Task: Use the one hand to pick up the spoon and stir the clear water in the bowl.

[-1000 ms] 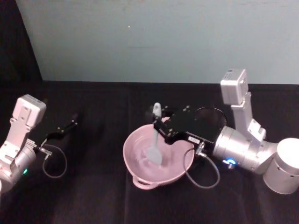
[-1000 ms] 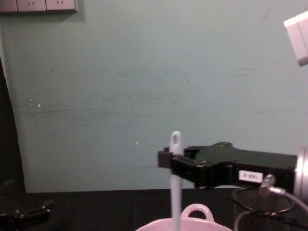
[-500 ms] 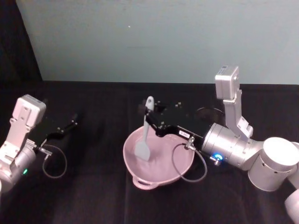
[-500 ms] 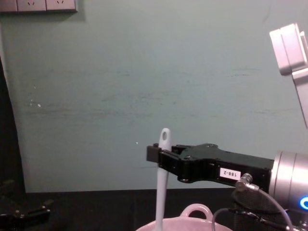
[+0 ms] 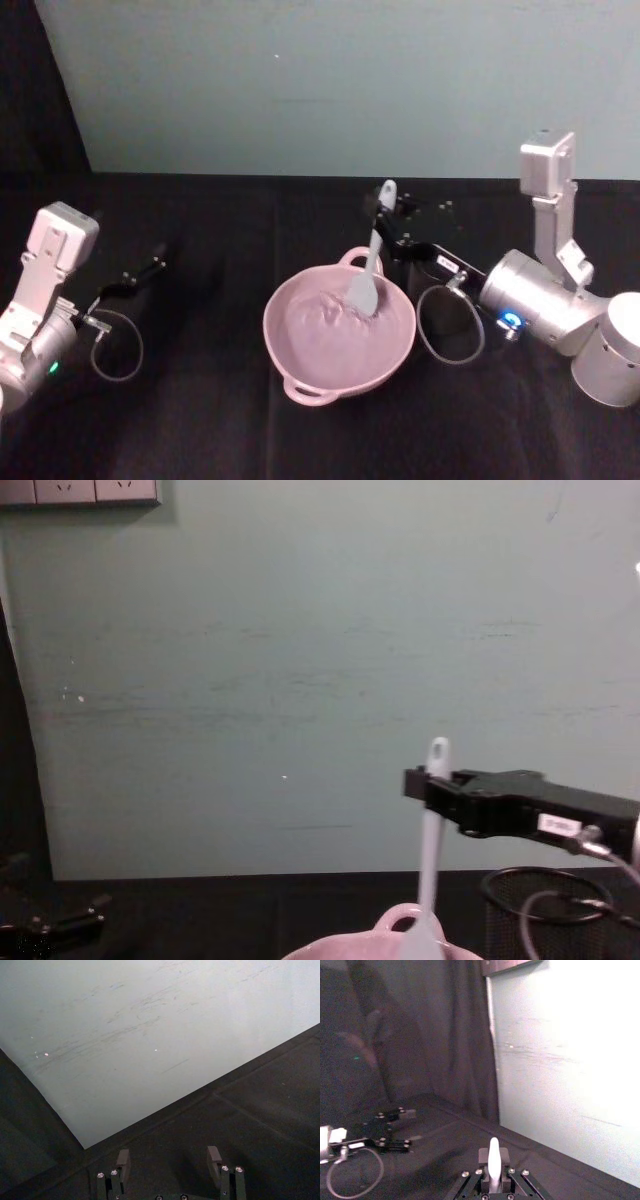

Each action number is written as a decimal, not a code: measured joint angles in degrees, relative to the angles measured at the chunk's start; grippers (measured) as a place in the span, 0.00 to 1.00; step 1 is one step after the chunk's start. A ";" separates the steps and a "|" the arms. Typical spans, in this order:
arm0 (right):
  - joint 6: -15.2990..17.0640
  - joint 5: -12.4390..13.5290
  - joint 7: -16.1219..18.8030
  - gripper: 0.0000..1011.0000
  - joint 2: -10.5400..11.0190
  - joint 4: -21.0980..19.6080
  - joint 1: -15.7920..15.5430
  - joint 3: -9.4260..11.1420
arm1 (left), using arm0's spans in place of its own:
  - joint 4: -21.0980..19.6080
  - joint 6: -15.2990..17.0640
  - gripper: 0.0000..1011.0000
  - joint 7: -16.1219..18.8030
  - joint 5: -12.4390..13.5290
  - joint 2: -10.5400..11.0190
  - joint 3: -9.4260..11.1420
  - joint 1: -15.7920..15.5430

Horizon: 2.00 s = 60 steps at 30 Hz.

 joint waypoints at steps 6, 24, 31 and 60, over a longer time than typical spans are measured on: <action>0.81 -1.20 -0.96 0.12 1.86 -3.01 -2.02 1.44 | 0.00 0.00 0.99 0.00 0.00 0.00 0.00 0.00; 2.84 -4.32 1.79 0.12 1.54 -9.70 -3.66 -2.77 | 0.00 0.00 0.99 0.00 0.00 0.00 0.00 0.00; 2.11 -3.67 2.61 0.12 -0.86 -7.47 -2.40 -4.09 | 0.00 0.00 0.99 0.00 0.00 0.00 0.00 0.00; 2.71 -3.38 -1.92 0.12 2.25 -6.22 -3.62 1.98 | 0.00 0.00 0.99 0.00 0.00 0.00 0.00 0.00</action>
